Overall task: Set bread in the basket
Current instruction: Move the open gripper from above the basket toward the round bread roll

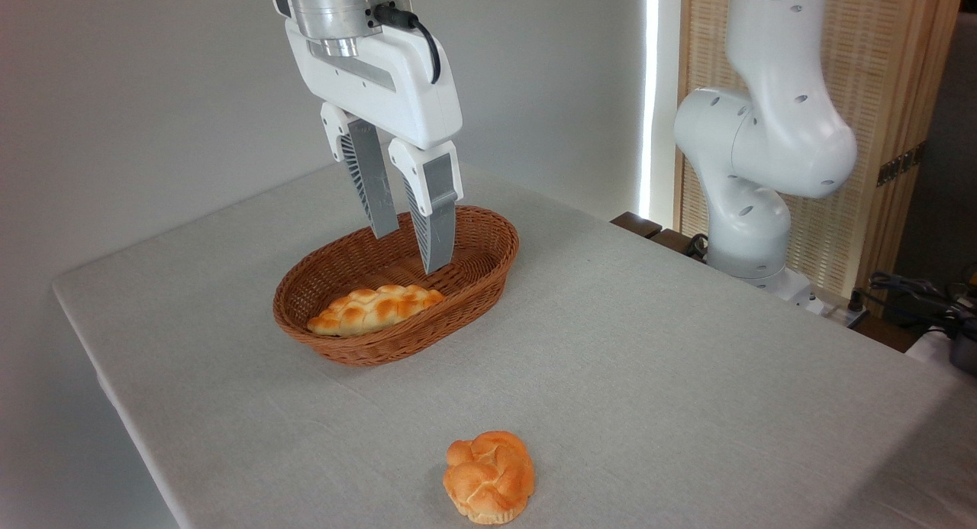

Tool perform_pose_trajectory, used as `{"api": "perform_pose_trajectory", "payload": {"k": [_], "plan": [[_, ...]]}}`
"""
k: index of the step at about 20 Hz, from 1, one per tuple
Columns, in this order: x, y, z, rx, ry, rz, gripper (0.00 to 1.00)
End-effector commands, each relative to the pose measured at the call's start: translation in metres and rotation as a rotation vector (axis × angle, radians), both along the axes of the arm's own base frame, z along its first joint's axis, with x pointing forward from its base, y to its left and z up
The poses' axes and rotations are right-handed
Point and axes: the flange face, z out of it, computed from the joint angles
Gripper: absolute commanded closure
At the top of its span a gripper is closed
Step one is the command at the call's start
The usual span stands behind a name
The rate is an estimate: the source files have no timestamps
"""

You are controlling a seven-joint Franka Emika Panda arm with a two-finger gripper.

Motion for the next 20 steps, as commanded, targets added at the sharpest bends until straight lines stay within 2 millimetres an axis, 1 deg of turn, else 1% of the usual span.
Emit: {"api": "perform_pose_trajectory", "payload": {"k": [1,9,12,13,14,15,16,18,20], "plan": [[-0.001,0.008,0.006,0.006,0.001,0.017,0.0],[0.0,0.009,0.006,0.01,-0.004,0.017,0.0],[0.006,0.016,-0.001,0.014,-0.044,0.03,0.0],[0.009,0.021,-0.008,0.017,-0.054,0.036,0.0],[0.012,0.03,-0.016,0.019,-0.075,0.051,0.0],[0.015,0.037,-0.026,0.02,-0.095,0.064,0.0],[0.018,0.04,-0.037,0.02,-0.118,0.067,0.0],[0.022,0.055,-0.064,0.02,-0.147,0.087,0.0],[0.022,0.058,-0.084,0.024,-0.152,0.082,0.0]]}}
